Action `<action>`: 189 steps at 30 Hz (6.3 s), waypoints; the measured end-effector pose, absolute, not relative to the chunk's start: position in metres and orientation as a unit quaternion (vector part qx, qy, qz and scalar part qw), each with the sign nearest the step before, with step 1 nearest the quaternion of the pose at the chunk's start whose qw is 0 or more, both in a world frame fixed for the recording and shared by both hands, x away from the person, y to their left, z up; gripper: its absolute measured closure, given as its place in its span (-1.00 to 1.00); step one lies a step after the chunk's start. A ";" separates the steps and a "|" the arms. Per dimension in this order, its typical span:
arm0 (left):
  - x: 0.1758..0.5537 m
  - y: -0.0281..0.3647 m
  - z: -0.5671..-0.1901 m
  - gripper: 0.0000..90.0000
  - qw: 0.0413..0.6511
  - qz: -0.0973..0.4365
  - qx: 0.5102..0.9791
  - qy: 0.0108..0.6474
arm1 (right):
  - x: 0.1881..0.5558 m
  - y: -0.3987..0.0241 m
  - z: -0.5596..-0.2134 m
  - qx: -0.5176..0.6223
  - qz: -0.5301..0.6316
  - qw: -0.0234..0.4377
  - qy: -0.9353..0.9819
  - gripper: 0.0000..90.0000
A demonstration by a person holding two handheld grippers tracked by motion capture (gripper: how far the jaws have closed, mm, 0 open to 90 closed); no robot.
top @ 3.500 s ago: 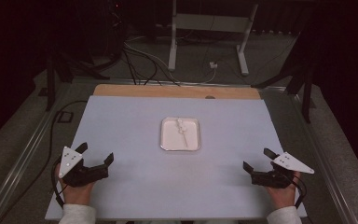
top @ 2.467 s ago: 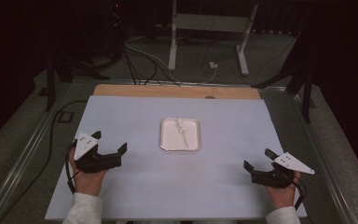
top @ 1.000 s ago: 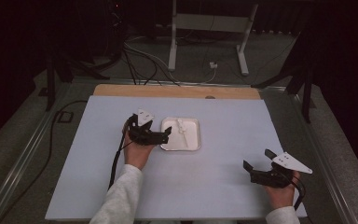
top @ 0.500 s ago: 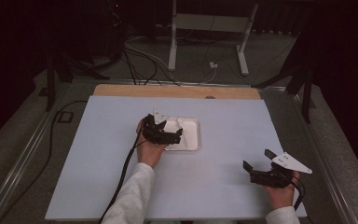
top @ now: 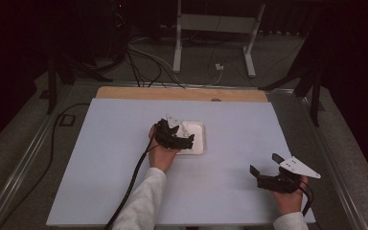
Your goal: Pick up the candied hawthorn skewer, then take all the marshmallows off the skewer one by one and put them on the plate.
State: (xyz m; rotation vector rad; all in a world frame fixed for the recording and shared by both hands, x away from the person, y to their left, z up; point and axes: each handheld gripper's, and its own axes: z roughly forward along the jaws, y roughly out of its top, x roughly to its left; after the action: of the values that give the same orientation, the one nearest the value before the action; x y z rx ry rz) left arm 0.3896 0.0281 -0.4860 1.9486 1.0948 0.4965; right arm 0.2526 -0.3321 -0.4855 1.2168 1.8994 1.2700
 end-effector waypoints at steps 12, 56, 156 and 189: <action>0.393 0.008 -0.503 -0.91 0.376 0.168 0.798 0.440 | 0.252 -0.332 -0.486 0.452 0.471 0.274 0.707 -1.00; 0.382 0.035 -0.485 1.00 0.336 0.141 0.821 0.439 | 0.254 -0.332 -0.487 0.454 0.473 0.268 0.706 -1.00; 0.318 0.092 -0.459 1.00 0.489 0.140 0.794 0.332 | 0.396 -0.166 -0.452 0.427 0.607 -0.110 0.662 0.63; 0.315 0.094 -0.460 1.00 0.491 0.145 0.793 0.330 | 0.395 -0.164 -0.451 0.435 0.605 -0.141 0.651 0.68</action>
State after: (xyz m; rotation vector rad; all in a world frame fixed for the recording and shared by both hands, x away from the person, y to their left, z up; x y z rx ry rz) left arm 0.3153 0.0942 -0.4599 1.9260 0.8010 0.3518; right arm 0.3946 -0.1637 -0.4514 1.5046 2.2527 2.0938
